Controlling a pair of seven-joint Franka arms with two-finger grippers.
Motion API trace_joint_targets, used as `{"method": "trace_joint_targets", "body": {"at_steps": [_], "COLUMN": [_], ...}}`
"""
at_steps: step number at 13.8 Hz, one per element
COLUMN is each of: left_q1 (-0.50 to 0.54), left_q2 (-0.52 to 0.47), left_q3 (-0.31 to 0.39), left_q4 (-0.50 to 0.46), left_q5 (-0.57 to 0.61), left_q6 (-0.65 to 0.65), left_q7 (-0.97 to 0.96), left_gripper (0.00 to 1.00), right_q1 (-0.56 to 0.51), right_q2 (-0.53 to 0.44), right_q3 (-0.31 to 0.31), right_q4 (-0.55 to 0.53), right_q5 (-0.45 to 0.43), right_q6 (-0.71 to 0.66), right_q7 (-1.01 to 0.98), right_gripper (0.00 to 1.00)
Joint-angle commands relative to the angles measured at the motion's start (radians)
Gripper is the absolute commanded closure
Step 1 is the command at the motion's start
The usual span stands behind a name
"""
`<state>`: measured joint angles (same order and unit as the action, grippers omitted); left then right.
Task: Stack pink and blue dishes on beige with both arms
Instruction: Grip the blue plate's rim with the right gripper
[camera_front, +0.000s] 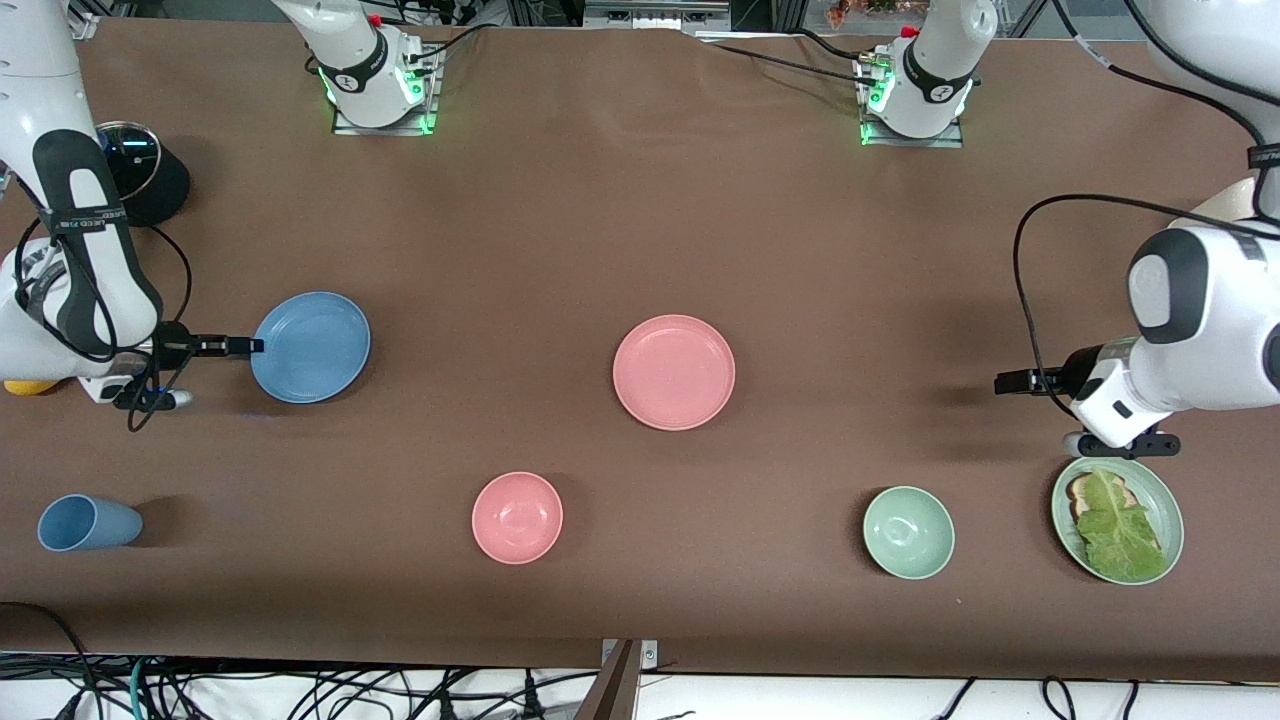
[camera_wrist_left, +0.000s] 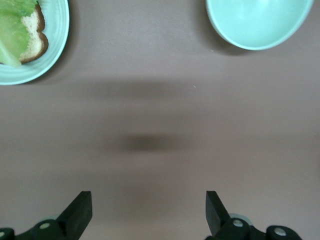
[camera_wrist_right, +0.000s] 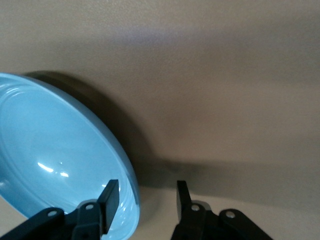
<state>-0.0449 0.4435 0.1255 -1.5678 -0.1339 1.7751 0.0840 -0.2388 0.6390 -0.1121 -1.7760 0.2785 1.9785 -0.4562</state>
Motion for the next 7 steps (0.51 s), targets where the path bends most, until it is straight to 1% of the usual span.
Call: {"method": "trace_joint_targets", "body": {"at_steps": [1, 4, 5, 7], "left_q1": [-0.007, -0.007, -0.006, -0.003], "left_q2": [-0.023, -0.051, -0.061, -0.069], "left_q3": [-0.004, -0.006, -0.006, -0.007], "left_q4": [0.072, 0.107, 0.114, 0.153], "left_q5": [0.011, 0.011, 0.011, 0.016], "left_q6": [-0.118, -0.183, -0.200, -0.245], "left_q7": [-0.006, -0.006, -0.006, -0.003], "left_gripper": [0.00, 0.00, 0.00, 0.00], "right_q1": [-0.022, -0.019, -0.019, -0.017], "right_q2": [0.007, 0.008, 0.008, 0.005], "right_q3": [0.018, 0.019, 0.020, 0.020], "right_q4": [0.003, 0.006, 0.007, 0.018], "right_q5": [0.039, 0.039, 0.039, 0.039], "right_q6": [-0.004, -0.007, -0.009, -0.021], "right_q7": [-0.018, -0.019, -0.019, -0.018], "right_gripper": [0.59, 0.91, 1.00, 1.00]}}
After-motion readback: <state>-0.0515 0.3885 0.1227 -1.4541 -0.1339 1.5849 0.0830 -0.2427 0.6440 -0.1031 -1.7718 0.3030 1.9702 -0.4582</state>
